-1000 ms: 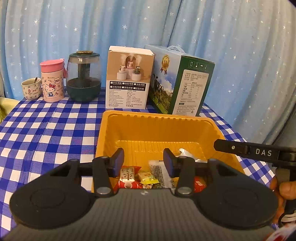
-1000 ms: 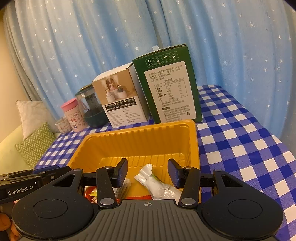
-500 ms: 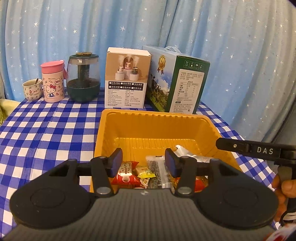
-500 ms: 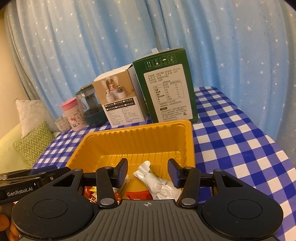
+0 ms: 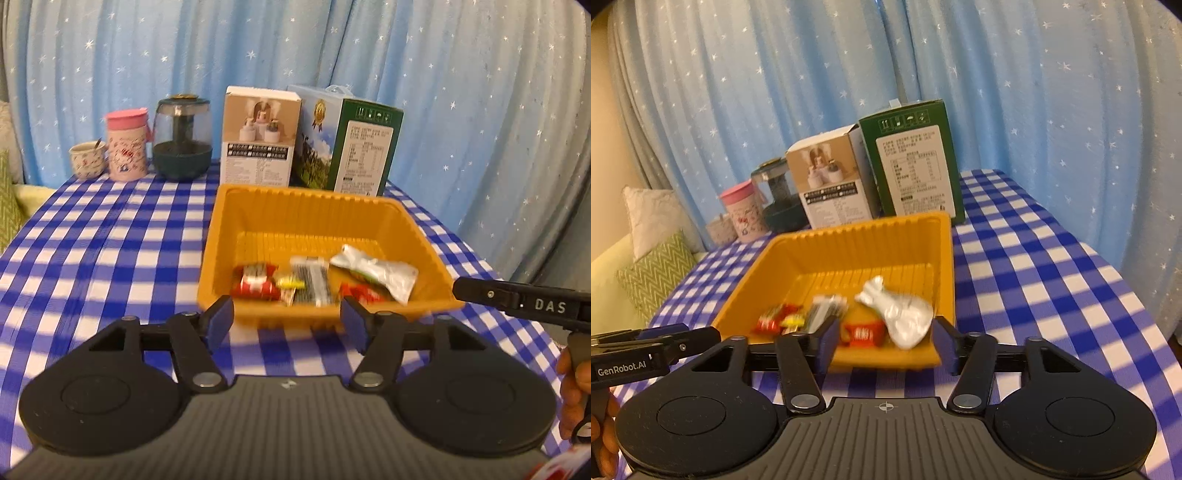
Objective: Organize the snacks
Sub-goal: 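Move both tools back from the tray toward the last two candies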
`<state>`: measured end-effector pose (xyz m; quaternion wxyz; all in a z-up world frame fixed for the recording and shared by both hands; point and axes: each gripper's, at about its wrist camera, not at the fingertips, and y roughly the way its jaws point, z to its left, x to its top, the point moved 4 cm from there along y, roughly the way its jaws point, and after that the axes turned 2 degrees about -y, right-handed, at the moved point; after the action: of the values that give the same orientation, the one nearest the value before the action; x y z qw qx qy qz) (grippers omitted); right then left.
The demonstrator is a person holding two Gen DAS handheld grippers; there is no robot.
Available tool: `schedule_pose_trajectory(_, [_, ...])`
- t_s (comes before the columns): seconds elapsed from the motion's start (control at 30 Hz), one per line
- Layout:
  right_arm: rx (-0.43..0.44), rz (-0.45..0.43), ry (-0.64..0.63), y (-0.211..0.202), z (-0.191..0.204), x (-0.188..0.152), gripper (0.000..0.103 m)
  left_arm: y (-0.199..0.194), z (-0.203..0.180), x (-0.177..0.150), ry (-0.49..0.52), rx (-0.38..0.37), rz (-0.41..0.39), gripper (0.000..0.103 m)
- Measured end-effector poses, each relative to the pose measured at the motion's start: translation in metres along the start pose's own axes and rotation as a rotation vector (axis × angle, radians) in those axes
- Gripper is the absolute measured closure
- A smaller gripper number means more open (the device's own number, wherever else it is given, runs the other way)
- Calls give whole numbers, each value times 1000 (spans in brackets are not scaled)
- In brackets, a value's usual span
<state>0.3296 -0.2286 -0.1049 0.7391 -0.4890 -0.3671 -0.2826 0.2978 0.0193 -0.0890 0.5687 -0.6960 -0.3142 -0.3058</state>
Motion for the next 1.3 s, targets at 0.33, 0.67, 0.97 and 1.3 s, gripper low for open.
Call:
schedule_pose_trajectory(0.33, [19,88,-46,-37,23,-63,34,-45,17,-59,-22,46,53,36])
schedule_pose_trajectory(0.67, [66,164,-150,-57,50,-115,34,-78,30,-104,-25,81,110,35])
schedule_pose_trajectory(0.97, [135,171,-305,-49,80,-136,34,-77,33,-106,22,113,125,35])
schedule_pose_trajectory(1.3, [162,189,-467,-16,98,-145,44,-66,32,-105,57,106,100,35])
